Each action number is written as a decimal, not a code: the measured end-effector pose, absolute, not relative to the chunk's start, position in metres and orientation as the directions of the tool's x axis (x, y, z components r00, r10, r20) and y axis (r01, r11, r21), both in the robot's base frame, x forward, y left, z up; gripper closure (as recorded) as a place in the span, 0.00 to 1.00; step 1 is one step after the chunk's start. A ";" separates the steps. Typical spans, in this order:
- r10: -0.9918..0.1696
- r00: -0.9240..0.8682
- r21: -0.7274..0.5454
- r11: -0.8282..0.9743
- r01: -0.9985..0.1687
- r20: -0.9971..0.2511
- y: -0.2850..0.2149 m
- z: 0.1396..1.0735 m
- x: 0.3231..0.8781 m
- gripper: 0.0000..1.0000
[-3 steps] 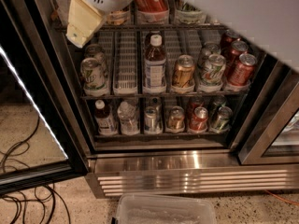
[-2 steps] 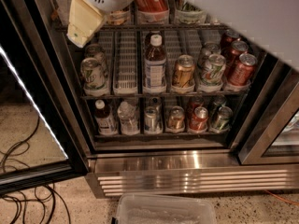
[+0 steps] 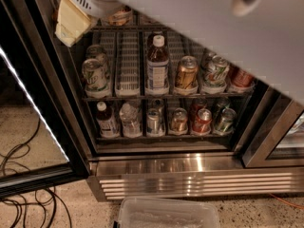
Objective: Pick orange can from top shelf of fridge
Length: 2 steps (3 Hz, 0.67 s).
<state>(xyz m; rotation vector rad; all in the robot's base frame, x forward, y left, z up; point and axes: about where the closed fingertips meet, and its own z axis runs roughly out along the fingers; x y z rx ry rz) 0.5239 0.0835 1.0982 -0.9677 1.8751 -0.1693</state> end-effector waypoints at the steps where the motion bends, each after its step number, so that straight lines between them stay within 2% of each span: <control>1: -0.684 -0.202 -0.498 0.673 -0.547 -0.701 0.083 1.098 0.524 0.00; 2: -0.684 -0.202 -0.498 0.673 -0.547 -0.701 0.083 1.098 0.524 0.00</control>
Offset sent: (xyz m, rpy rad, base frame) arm 0.0208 0.0071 -0.0725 0.1727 0.0620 -0.1979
